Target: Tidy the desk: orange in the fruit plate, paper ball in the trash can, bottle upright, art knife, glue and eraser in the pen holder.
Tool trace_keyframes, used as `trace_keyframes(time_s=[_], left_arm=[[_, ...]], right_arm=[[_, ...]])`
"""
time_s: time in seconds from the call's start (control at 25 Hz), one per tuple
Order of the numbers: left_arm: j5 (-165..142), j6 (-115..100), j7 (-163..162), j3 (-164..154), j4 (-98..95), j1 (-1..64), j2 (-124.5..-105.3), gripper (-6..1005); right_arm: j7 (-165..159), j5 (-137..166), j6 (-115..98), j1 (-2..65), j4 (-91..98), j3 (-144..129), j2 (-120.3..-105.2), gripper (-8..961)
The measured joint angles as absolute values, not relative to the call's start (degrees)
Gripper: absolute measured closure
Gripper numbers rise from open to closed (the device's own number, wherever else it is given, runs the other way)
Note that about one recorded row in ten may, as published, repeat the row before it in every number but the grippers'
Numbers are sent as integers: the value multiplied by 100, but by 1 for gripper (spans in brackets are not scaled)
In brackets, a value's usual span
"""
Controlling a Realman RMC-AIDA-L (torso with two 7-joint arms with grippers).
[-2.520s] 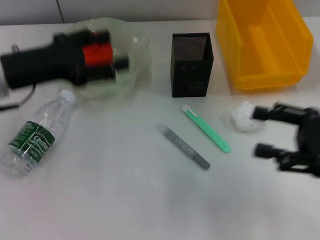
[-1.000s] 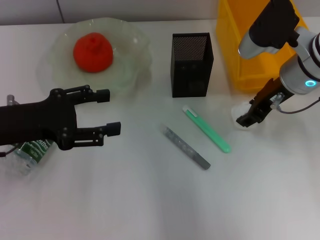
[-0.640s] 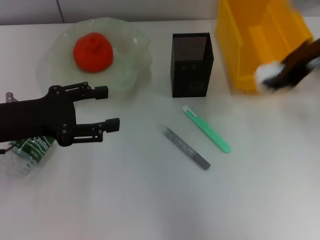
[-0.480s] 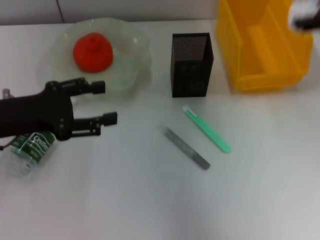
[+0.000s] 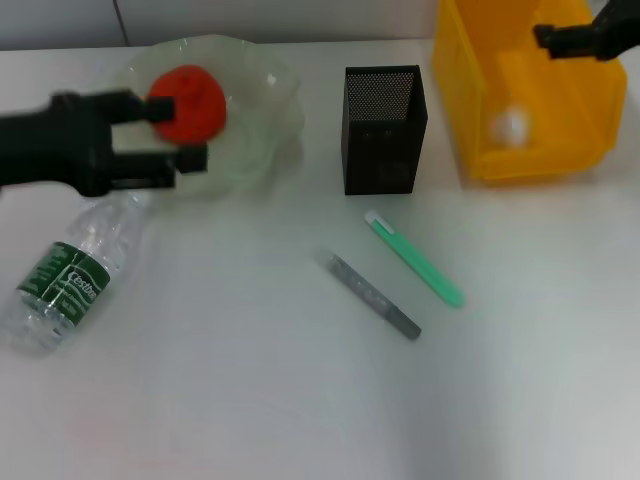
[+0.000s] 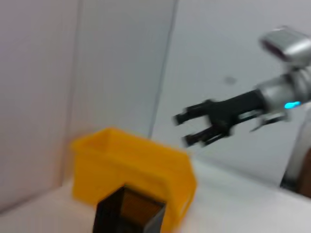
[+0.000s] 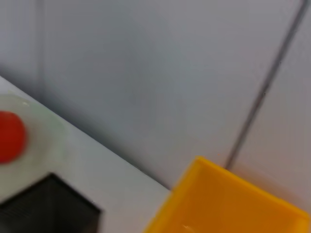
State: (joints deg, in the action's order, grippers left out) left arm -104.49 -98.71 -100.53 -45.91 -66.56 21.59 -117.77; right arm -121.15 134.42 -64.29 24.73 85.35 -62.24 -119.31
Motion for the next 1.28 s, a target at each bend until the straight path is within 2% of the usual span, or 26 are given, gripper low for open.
trace_keyframes(time_s=[0.08, 0.24, 0.4, 0.68, 1.28], left_arm=[[-10868, -9922, -11096, -4663, -7550, 2175, -11792, 226], [-11870, -9873, -12958, -5045, -9183, 2231, -11838, 230], [-12979, -9669, -14362, -5628, -9784, 2453, -11844, 234], [-14831, -9252, -15507, -6959, -8994, 2929, -11886, 241], [-15883, -7891, -16037, -7714, -7722, 3121, -11911, 256]], right_arm=[[-11552, 12597, -6565, 2211, 8423, -6177, -11924, 138], [-10204, 10813, -7662, 1643, 8068, -5914, -11913, 125], [-8939, 9576, -8897, 1269, 7054, -5563, -11924, 113], [-6890, 9162, -9743, 1482, 4735, -5470, -11900, 113], [-6520, 9410, -9740, 1702, 3924, -5395, -11892, 114]])
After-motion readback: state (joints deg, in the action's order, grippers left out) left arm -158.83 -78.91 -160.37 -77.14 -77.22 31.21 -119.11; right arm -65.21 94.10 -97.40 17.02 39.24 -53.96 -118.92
